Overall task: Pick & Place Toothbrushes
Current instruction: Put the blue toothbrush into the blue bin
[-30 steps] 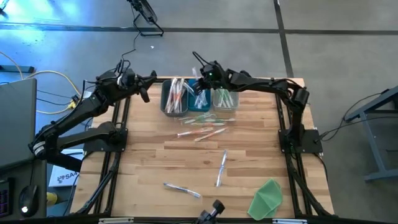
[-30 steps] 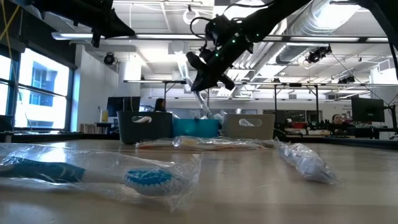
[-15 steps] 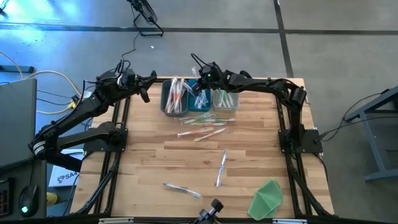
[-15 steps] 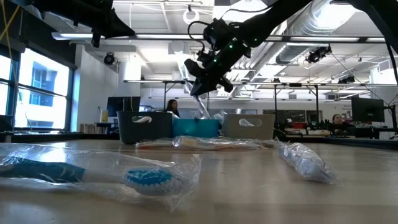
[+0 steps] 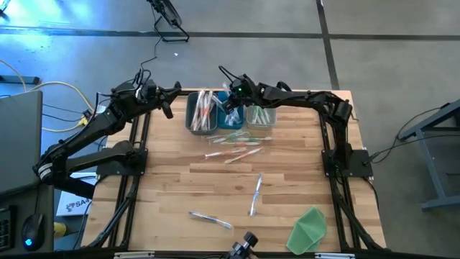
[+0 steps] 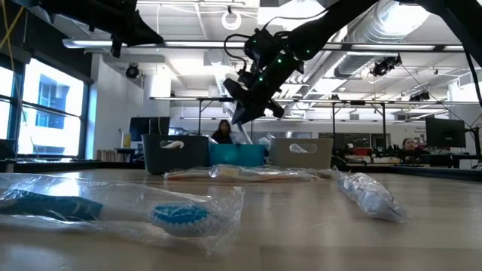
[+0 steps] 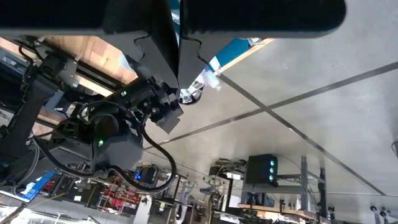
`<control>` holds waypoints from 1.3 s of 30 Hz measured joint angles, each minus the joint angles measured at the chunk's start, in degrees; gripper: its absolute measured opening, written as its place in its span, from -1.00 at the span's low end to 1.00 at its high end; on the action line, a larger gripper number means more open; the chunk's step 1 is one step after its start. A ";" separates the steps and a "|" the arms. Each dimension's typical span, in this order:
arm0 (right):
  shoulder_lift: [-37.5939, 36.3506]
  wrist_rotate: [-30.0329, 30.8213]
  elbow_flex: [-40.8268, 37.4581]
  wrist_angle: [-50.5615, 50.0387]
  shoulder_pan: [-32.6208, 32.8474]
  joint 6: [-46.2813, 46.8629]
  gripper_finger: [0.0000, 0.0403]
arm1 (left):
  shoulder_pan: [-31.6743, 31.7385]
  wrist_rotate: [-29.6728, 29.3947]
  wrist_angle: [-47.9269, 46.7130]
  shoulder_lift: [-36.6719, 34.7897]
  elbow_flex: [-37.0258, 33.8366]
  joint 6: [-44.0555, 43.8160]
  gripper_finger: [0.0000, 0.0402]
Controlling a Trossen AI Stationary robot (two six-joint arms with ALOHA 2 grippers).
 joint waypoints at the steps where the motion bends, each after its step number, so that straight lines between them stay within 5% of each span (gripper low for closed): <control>1: 0.01 -0.35 0.00 -0.06 0.00 0.00 -0.66 | 0.00 -0.04 0.00 0.00 0.00 -0.02 -1.00; 9: 0.00 1.50 0.00 0.20 0.40 -0.64 -0.33 | 0.00 -0.02 0.00 0.00 0.00 -0.18 -1.00; 15: -1.56 1.54 0.00 0.36 0.39 -2.81 -0.26 | 0.00 -0.02 0.00 0.00 0.00 -0.20 -1.00; 39: -18.79 1.18 0.01 -0.99 0.39 -9.51 -0.66 | 0.00 -0.50 -1.96 0.04 0.00 -0.20 -1.00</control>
